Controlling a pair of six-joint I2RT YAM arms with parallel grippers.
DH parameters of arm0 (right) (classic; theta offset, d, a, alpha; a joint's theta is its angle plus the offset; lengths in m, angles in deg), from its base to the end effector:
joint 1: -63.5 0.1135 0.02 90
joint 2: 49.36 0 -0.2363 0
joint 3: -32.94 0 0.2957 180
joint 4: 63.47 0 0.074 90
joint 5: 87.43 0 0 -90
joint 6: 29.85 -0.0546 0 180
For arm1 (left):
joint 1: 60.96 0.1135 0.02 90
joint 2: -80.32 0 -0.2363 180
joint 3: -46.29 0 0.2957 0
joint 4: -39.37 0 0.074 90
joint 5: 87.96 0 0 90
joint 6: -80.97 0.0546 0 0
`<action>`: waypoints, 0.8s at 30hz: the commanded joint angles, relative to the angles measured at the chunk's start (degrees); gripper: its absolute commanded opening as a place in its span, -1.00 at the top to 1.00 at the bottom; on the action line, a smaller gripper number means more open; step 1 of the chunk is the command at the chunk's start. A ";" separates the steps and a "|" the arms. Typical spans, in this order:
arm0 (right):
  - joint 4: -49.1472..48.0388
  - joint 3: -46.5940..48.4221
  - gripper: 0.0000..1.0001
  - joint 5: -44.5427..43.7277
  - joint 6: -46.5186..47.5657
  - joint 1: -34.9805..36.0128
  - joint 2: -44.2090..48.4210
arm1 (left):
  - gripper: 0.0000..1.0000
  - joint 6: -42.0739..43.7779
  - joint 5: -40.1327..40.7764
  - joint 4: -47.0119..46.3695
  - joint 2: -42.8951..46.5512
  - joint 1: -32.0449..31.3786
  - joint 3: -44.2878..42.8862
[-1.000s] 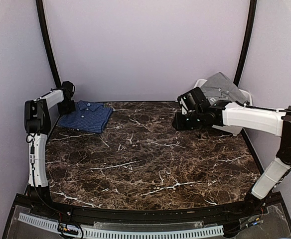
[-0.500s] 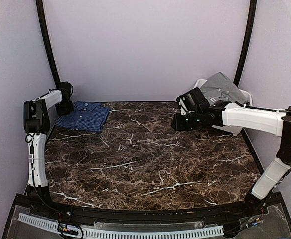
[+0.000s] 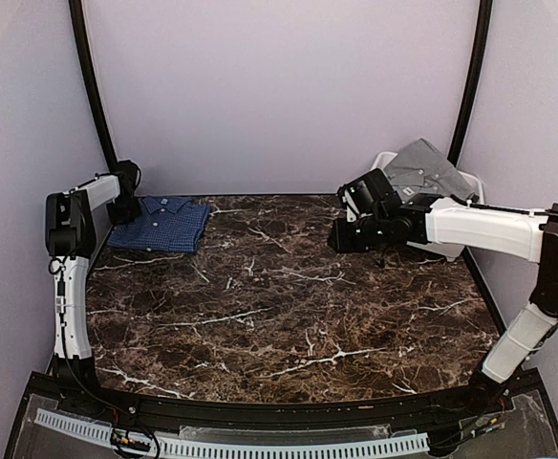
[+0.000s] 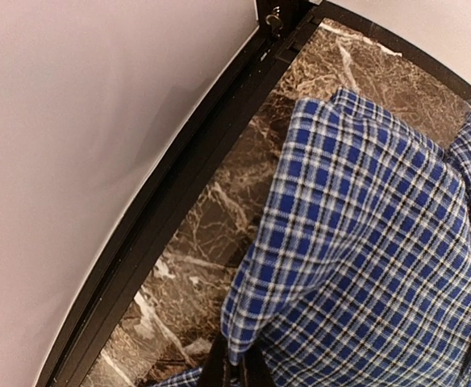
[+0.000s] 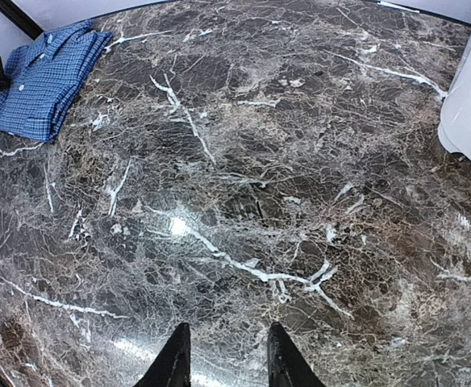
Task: Fold and stack the long sleeve shirts
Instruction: Move the square-folded shirt to the corner of the board.
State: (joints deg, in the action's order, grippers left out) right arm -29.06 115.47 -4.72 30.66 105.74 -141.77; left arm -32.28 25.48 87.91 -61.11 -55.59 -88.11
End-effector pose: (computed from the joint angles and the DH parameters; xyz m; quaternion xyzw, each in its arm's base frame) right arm 0.3104 0.2725 0.2094 -0.0776 0.9167 0.1796 0.3484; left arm 0.5639 0.0748 0.1223 -0.2894 0.8914 0.1466 0.3164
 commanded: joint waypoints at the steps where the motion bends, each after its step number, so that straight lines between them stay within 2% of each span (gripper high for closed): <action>1: -1.91 -1.03 0.41 0.25 -0.70 0.64 1.33 | 0.95 -1.60 1.28 0.00 6.48 0.40 2.12; 3: -1.95 -1.04 0.40 0.26 -0.75 0.65 1.35 | 0.89 -1.43 1.04 -1.04 7.30 0.41 3.23; 6: -2.04 -1.22 0.41 0.26 -0.78 0.82 1.57 | 0.68 -1.11 0.89 -1.36 7.76 0.43 3.60; 8: -2.12 -1.39 0.40 0.26 -0.81 0.84 1.68 | 0.50 -1.04 0.69 -1.29 7.99 0.38 3.68; 11: -2.10 -1.65 0.39 0.26 -0.83 0.94 1.98 | 0.07 -0.40 -0.02 -1.55 8.40 0.39 3.67; 13: -2.06 -1.74 0.39 0.21 -0.82 0.99 2.17 | -0.09 0.33 -1.39 -1.99 8.92 0.19 3.59; 17: -2.32 -1.74 0.38 0.11 -0.84 0.98 2.46 | -0.29 1.92 -2.67 -2.38 10.24 -1.22 3.82; 24: -2.50 -2.01 0.38 -0.04 -1.19 1.33 2.98 | -0.39 2.41 -5.86 -3.31 13.43 -4.83 7.31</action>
State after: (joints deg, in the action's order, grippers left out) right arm -29.46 114.07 -4.72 30.27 106.33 -140.98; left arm -30.62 22.64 85.20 -53.22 -58.09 -83.67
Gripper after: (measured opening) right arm 0.309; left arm 0.693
